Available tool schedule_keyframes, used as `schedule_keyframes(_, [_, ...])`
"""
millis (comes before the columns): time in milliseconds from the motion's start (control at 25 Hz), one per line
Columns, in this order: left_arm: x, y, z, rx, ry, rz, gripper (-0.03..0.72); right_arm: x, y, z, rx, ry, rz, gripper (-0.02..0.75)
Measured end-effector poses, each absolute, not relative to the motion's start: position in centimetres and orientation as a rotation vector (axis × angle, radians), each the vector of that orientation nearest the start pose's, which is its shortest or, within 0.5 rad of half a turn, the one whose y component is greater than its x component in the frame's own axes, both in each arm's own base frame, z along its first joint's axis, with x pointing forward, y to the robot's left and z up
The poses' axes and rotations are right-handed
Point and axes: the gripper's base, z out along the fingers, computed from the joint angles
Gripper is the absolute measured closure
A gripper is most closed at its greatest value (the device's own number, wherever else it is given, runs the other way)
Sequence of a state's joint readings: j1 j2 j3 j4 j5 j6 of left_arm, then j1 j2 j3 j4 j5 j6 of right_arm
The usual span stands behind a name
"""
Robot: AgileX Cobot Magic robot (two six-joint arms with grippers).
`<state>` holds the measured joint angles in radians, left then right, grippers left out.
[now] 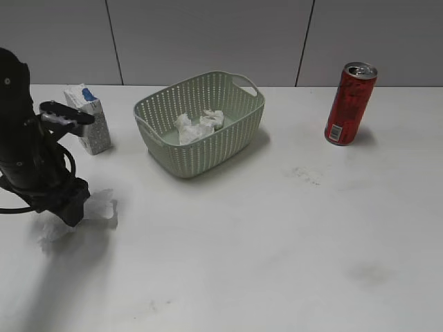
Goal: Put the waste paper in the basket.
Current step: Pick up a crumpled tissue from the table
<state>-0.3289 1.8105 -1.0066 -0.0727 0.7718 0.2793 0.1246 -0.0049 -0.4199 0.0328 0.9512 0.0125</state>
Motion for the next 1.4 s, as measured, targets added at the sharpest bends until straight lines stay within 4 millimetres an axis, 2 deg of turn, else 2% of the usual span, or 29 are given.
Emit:
schedule_keyframes(360, [30.3, -10.9, 11.4, 0.839, 3.007, -0.092, 0.127, 0.7, 0.3, 26.4, -0.110, 2.009, 0.127, 0.147])
schedule_keyframes(520, [30.4, -11.0, 11.2, 0.831, 3.018, -0.102, 0.129, 0.7, 0.3, 26.4, -0.110, 2.009, 0.127, 0.147])
schedule_keyframes(640, [30.5, -11.1, 11.2, 0.823, 3.022, -0.110, 0.158, 0.7, 0.3, 26.4, -0.110, 2.009, 0.127, 0.147])
schedule_keyframes(760, [30.5, -11.1, 11.2, 0.824, 3.027, -0.112, 0.270, 0.7, 0.3, 26.4, -0.110, 2.009, 0.127, 0.147])
schedule_keyframes(880, [30.3, -11.1, 11.2, 0.828, 3.046, -0.115, 0.476, 0.7, 0.3, 26.4, -0.110, 2.009, 0.127, 0.147])
schedule_keyframes(1000, [30.0, -11.0, 11.3, 0.840, 3.082, -0.119, 0.636, 0.7, 0.3, 26.4, -0.110, 2.009, 0.127, 0.148])
schedule_keyframes(1240, [28.7, -10.7, 11.8, 0.881, 3.198, -0.128, 0.647, 0.7, 0.3, 26.4, -0.110, 2.009, 0.127, 0.148])
schedule_keyframes(1400, [28.6, -10.7, 14.5, 0.886, 3.172, -0.137, 0.648, 0.7, 0.3, 26.4, -0.110, 2.009, 0.127, 0.148])
